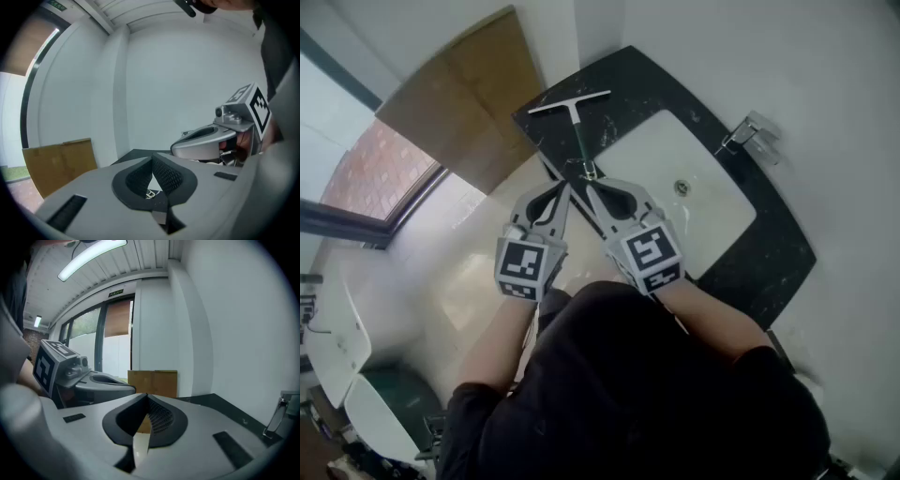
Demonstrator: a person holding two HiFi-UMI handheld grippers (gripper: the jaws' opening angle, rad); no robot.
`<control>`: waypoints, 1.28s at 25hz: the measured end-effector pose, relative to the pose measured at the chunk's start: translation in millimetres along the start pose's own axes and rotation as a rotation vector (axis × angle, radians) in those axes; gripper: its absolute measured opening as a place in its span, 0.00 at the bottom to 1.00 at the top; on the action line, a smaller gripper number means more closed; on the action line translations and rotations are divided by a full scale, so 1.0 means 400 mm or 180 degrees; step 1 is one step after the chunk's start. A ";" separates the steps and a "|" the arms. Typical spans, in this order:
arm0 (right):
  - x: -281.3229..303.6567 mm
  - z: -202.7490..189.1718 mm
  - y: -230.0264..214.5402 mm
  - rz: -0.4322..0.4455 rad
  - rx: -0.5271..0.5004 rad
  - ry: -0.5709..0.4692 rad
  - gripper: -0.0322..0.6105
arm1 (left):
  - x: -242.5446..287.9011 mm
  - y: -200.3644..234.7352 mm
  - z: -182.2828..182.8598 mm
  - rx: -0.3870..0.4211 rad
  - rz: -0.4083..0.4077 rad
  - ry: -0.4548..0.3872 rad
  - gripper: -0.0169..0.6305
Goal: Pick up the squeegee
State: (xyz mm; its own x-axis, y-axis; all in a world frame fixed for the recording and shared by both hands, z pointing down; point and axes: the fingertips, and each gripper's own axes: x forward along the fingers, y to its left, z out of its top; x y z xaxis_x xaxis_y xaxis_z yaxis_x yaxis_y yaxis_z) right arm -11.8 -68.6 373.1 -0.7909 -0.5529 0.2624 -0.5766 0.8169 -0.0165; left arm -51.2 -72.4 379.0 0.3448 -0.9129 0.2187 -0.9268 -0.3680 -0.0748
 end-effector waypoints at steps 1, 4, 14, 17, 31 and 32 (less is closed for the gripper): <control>-0.001 -0.008 -0.010 0.0001 0.0025 0.0019 0.06 | 0.008 -0.003 0.001 -0.0001 0.0007 0.0003 0.04; 0.004 -0.026 -0.039 -0.0003 0.0099 0.0075 0.06 | 0.031 -0.004 -0.002 -0.0007 0.0016 0.0032 0.04; 0.149 -0.063 -0.119 -0.0249 0.0305 0.0307 0.12 | 0.126 0.101 -0.033 0.0027 -0.0231 0.0121 0.04; 0.219 -0.078 -0.147 -0.0375 0.0376 0.0412 0.16 | 0.159 0.150 -0.037 0.0013 -0.0327 0.0168 0.04; 0.495 -0.208 -0.300 -0.1021 0.0459 0.1049 0.28 | 0.294 0.322 -0.094 0.0079 -0.0770 0.0305 0.04; 0.508 -0.218 -0.310 -0.1045 0.0474 0.1087 0.28 | 0.300 0.330 -0.097 0.0081 -0.0789 0.0313 0.04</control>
State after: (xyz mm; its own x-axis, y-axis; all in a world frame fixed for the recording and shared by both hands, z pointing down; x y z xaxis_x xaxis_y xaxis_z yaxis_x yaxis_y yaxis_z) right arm -83.3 -267.8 512.7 -0.4645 -0.6713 0.5775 -0.8268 0.5624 -0.0112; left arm -138.0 -223.8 433.2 0.5435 -0.7732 0.3267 -0.8114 -0.5836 -0.0313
